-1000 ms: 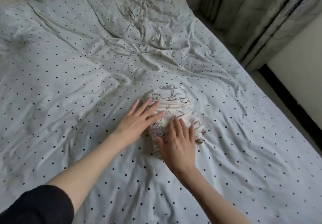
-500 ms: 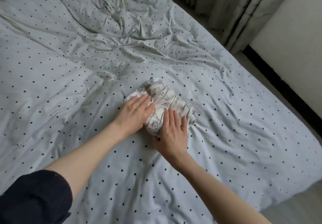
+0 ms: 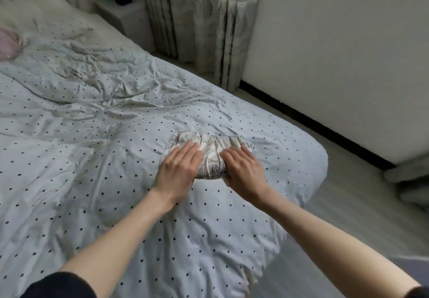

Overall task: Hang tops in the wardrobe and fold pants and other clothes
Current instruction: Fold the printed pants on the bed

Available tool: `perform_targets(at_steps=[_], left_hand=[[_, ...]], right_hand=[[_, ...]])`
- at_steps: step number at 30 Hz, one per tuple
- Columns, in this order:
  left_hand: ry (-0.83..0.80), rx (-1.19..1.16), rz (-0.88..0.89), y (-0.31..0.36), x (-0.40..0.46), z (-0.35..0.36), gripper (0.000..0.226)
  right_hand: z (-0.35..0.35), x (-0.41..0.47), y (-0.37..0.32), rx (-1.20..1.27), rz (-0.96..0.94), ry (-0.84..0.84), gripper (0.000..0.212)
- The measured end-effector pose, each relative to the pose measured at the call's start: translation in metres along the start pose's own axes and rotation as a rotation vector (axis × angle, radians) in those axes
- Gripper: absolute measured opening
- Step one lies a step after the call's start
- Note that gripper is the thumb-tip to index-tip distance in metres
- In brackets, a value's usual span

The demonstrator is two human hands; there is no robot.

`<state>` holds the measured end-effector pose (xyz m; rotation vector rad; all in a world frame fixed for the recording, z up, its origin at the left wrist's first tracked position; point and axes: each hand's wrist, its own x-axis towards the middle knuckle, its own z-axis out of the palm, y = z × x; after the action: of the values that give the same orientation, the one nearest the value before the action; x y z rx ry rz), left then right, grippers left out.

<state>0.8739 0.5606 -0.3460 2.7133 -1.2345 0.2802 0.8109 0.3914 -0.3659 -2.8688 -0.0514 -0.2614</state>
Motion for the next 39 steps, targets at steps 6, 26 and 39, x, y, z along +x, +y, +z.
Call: perform_targets(at_steps=[6,26,39], left_hand=[[0.072,-0.121,0.294,0.103,-0.002,-0.015,0.041],[0.262,-0.649,1.219,0.582,0.025,-0.129,0.025],[0.491,-0.806,1.573,0.834,0.046,-0.288,0.049]], right_hand=[[-0.070,-0.121,0.017,-0.146,0.287,0.122,0.017],[-0.345,-0.509,0.083,-0.770,1.105,0.384,0.030],[-0.546,-0.654,0.103,-1.093,1.512,0.407,0.044]])
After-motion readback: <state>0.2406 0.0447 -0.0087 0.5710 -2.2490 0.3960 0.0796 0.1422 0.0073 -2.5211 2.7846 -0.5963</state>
